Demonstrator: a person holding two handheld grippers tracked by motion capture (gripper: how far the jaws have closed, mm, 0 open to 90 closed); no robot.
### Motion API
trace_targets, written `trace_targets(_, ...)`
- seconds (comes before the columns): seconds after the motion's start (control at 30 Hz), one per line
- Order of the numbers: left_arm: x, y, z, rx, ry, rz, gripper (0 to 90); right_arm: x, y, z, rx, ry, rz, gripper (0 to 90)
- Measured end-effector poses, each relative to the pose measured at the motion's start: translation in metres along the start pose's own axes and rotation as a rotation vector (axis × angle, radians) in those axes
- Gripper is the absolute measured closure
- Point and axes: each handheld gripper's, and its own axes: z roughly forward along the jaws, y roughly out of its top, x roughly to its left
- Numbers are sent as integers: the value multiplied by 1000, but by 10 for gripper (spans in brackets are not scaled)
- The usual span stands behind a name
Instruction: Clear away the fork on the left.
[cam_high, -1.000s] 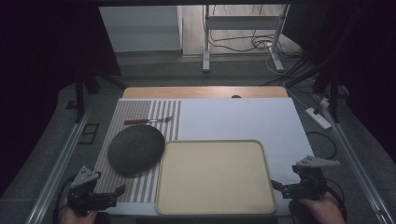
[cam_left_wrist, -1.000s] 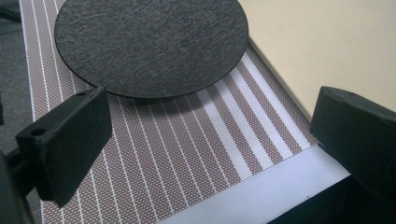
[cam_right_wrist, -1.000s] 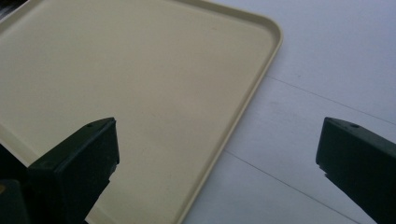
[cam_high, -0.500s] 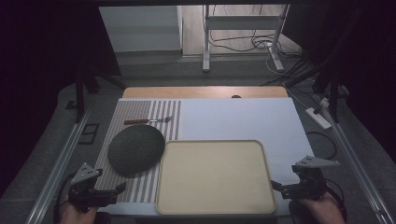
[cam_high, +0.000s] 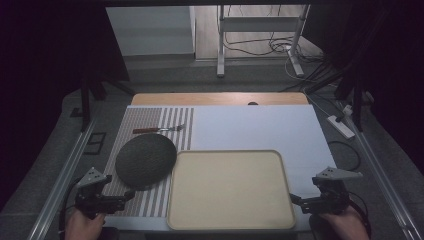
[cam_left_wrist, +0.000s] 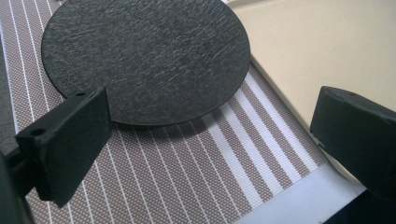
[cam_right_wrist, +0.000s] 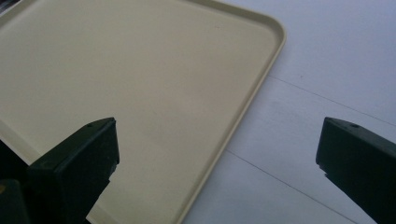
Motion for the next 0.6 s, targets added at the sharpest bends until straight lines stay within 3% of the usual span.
trace_targets(0.23,5,11,12,41,15,17,0,0,0,0,1,1,-3,0)
trace_targets(0.6,17,30,27,67,2,-3,0,0,0,0,4,4,-3,0)
